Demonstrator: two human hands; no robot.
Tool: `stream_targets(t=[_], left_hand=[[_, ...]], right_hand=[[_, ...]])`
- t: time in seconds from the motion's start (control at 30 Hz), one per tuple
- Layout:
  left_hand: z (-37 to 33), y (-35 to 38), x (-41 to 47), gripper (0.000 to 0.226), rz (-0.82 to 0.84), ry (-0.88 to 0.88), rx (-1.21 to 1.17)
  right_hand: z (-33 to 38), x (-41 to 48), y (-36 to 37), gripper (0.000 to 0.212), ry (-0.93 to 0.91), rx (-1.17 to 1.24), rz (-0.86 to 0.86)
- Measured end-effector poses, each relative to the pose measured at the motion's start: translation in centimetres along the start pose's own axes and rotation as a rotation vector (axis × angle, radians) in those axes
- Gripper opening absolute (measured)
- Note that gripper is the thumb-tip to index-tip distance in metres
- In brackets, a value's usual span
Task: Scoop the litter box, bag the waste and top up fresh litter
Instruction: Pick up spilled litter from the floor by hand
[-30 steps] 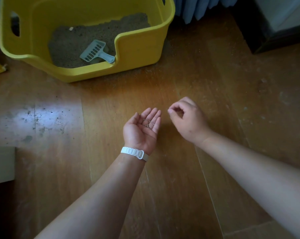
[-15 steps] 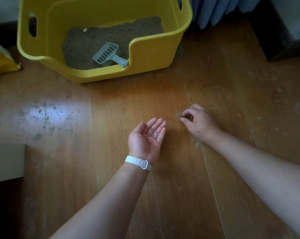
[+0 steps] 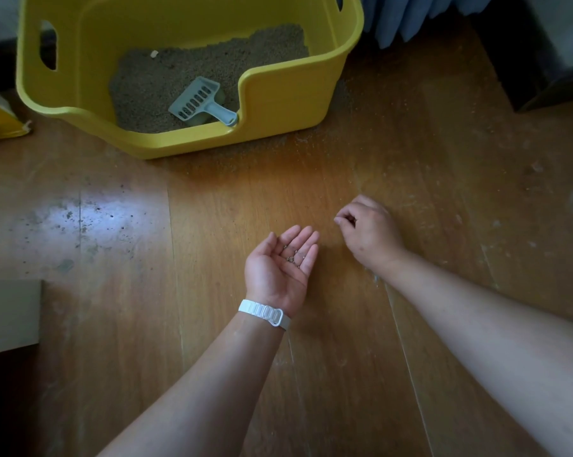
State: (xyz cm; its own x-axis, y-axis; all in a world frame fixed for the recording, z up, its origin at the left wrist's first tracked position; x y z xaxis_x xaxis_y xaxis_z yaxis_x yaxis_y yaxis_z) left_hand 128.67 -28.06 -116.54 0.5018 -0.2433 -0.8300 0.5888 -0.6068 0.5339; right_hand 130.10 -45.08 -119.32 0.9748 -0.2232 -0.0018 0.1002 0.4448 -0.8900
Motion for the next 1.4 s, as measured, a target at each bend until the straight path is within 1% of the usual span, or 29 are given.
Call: stream_targets(t=[0.13, 0.27, 0.37, 0.43, 0.57, 0.63, 0.7, 0.77, 0.83, 0.97, 1.07, 1.13, 1.23, 1.4], left_hand=[[0.0, -0.3, 0.1, 0.039, -0.004, 0.000, 0.003], [0.2, -0.3, 0.1, 0.040, -0.008, 0.000, 0.012], [0.1, -0.3, 0.0, 0.040, -0.007, 0.005, 0.016], [0.0, -0.4, 0.0, 0.040, -0.014, 0.016, 0.019], [-0.1, -0.5, 0.0, 0.039, -0.013, 0.033, 0.012], [0.1, -0.1, -0.3, 0.039, 0.008, 0.024, 0.001], [0.4, 0.2, -0.5, 0.039, 0.022, 0.016, -0.014], [0.8, 0.3, -0.7, 0.041, 0.034, 0.001, 0.002], [1.1, 0.6, -1.1, 0.041, 0.040, -0.018, 0.024], [1.4, 0.8, -1.7, 0.039, 0.057, -0.018, 0.015], [1.7, 0.7, -1.5, 0.040, 0.065, -0.020, 0.034], [2.1, 0.5, -1.4, 0.040, 0.062, -0.017, 0.059], [2.8, 0.0, -1.2, 0.040, 0.050, -0.025, 0.090], [3.7, -1.3, -1.1, 0.040, 0.017, -0.044, 0.119]], right_hand=[[0.4, 0.2, 0.1, 0.013, -0.010, -0.062, 0.015], [0.9, 0.4, 0.3, 0.011, -0.046, -0.165, 0.065], [1.3, 0.5, 0.2, 0.012, -0.029, -0.200, 0.114], [1.7, 0.3, -0.2, 0.012, -0.021, -0.154, 0.125], [4.1, -1.4, -2.0, 0.011, -0.024, 0.051, 0.114], [6.0, -2.9, -2.8, 0.011, -0.070, 0.142, 0.118], [7.7, -4.4, -3.1, 0.008, -0.132, 0.206, 0.159], [8.7, -5.5, -3.2, 0.005, -0.202, 0.222, 0.172], [8.9, -6.3, -3.6, 0.006, -0.221, 0.243, 0.149], [7.1, -7.8, -4.9, 0.005, -0.136, 0.264, 0.018], [3.0, -8.9, -5.1, 0.003, 0.044, 0.206, -0.061], [-0.1, -9.8, -4.9, 0.004, 0.134, 0.128, -0.019], [-3.4, -11.3, -4.6, 0.007, 0.151, 0.007, 0.130], [-4.5, -12.1, -4.0, 0.008, 0.170, -0.005, 0.147]])
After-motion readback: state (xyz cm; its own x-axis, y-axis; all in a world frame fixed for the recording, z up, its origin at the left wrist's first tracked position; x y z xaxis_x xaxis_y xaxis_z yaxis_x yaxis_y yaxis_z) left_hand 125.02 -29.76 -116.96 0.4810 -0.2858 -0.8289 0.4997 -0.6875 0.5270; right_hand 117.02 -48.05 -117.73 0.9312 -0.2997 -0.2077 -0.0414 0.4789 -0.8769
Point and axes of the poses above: each hand's wrist, its own x-axis towards the middle knuckle, its own y-axis out of the palm, z = x × y, the point moved 4 cm from there along x, towards the middle knuckle, and after that the axes turned 10 degrees about -x, right-handed, at the moved point
